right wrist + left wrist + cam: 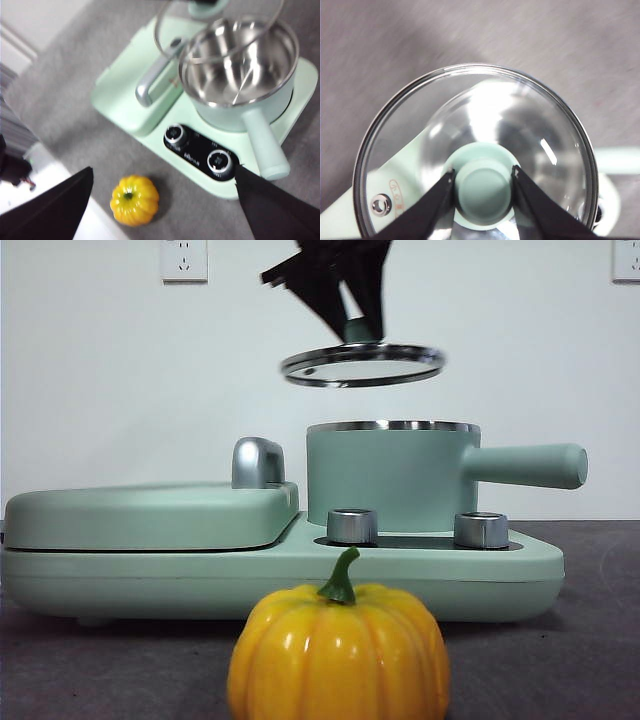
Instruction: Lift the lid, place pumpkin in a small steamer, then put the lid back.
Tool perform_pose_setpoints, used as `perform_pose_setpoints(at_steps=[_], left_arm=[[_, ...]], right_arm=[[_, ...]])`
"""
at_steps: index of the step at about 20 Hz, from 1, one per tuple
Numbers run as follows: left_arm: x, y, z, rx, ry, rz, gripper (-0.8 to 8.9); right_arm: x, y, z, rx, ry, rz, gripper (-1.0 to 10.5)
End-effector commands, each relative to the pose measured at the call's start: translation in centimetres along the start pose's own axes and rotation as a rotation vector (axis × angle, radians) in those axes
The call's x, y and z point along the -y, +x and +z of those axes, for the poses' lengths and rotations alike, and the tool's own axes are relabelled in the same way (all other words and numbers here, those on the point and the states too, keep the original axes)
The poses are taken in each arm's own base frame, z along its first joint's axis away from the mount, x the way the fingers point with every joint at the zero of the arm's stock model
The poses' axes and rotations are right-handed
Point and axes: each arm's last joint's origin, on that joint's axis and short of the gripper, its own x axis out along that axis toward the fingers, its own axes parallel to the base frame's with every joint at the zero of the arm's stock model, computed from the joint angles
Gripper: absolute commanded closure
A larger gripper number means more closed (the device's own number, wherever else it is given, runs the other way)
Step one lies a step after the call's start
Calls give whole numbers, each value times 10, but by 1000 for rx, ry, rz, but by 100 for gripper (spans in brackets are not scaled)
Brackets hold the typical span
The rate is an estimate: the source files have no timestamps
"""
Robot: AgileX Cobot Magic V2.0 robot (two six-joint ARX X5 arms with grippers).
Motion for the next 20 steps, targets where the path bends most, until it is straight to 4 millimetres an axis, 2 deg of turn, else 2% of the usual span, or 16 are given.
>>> perform_pose_setpoints(at_steps=[1,6,12,16,20], left_arm=[[-13,-26,2,73,-43,26,799],[-53,-67,-6,139,-142,97,799],[-89,-110,-20,209,-227,178,799],[-104,-130,-28,241,-273,218,799],[-117,-138,-34,254,-312,235,799]], right_arm=[[-9,12,10,-77,-28,-33,495],[-33,64,11,-289,-73,-65,495],[-66,134,-8,-540,-162,-71,494],[-82,176,-27,-678,-228,-67,365],[-91,212,-43,-734,-276,-73,353]])
